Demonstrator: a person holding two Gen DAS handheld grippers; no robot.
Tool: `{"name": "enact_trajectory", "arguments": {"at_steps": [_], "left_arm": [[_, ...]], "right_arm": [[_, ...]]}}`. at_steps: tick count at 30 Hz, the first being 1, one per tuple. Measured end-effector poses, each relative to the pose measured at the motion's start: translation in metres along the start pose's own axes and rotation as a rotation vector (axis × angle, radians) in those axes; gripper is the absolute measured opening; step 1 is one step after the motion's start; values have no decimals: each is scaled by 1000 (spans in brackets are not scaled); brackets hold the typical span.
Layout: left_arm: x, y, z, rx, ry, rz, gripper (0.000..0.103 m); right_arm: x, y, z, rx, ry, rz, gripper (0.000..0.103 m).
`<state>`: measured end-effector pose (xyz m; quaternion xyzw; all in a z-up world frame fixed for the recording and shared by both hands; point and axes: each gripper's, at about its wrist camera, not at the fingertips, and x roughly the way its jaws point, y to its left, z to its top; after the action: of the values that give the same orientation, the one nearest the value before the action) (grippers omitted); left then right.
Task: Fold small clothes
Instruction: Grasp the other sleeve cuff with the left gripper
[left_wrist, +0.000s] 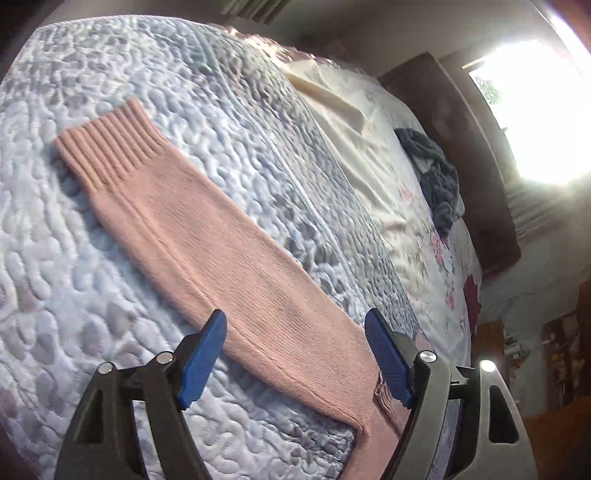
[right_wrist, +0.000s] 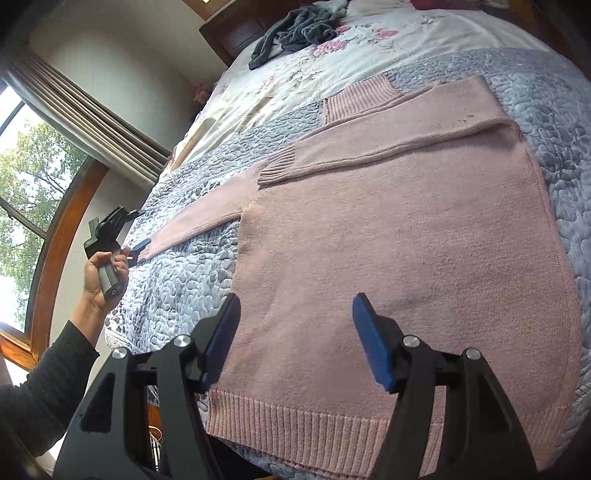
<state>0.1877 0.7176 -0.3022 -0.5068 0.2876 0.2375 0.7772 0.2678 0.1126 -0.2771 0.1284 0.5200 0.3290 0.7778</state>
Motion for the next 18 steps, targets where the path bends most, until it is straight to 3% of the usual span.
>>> {"name": "enact_trajectory", "arguments": {"at_steps": [4,7,13,18], "left_arm": [[-33,70,39,-139,-102,72,77],[-30,100,56,-206,-116,99,77],[-4,123,71,-240,-104,120,77],[9,117,83,-189,-103,136,76]], "right_arm": [[14,22,3,-41,17,20,64],[24,37,4,-60,28,31,64],[37,51,2,-80,57,27,64],[44,49,0,-74,72,13,64]]}}
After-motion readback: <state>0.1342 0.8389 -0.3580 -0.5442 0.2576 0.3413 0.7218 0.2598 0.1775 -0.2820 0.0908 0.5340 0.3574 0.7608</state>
